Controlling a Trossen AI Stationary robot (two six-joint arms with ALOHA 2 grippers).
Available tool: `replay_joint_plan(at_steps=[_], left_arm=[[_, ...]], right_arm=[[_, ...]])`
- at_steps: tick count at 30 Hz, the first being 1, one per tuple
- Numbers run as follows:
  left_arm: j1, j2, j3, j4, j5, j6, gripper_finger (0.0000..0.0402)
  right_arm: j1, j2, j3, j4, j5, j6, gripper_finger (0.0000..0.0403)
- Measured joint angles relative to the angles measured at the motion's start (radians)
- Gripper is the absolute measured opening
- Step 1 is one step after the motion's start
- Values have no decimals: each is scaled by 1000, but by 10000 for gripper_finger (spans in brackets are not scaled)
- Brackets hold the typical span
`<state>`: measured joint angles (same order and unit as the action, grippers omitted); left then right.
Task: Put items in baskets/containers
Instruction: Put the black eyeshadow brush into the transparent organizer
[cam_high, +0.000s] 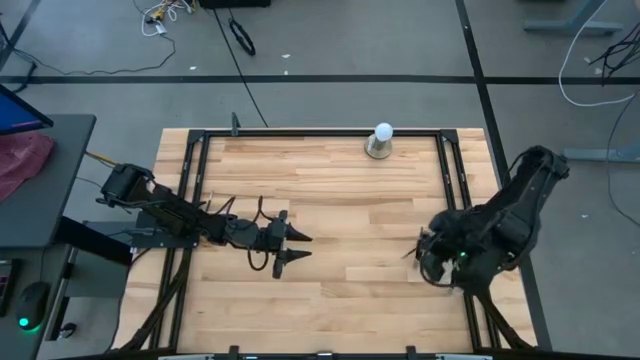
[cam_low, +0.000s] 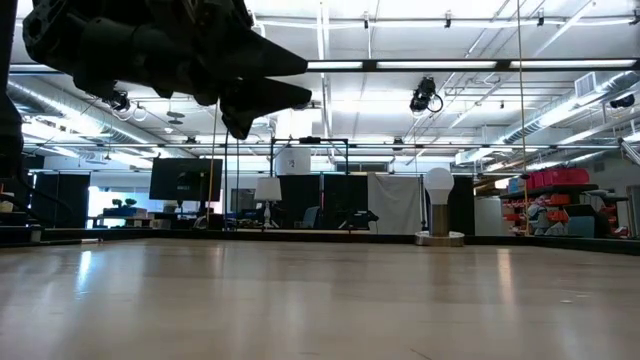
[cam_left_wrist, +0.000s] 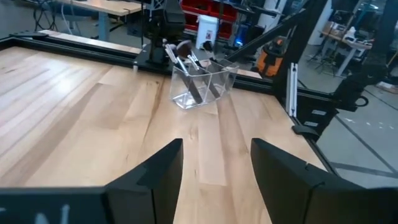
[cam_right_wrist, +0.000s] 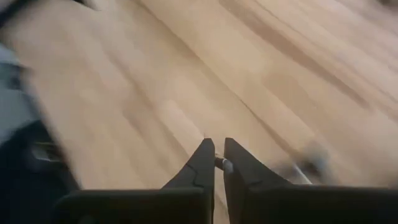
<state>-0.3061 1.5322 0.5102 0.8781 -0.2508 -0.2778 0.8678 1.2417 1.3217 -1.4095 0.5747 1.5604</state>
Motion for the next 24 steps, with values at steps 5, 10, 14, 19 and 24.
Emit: replay_joint_plan(at_steps=[5, 10, 14, 19, 24], left_arm=[[0, 0, 0, -4, 0, 0, 197], [0, 0, 0, -3, 0, 0, 197], [0, 0, 0, -3, 0, -1, 197], [0, 0, 0, -3, 0, -7, 197], [0, 0, 0, -2, 0, -8, 197]], right_arm=[[65, 1, -36, -152, -224, 283, 9], [124, 2, -105, -103, -280, 416, 9], [141, 2, -184, -56, -290, 478, 10], [141, 2, -265, 12, -303, 483, 12], [141, 2, -316, 93, -315, 485, 16]])
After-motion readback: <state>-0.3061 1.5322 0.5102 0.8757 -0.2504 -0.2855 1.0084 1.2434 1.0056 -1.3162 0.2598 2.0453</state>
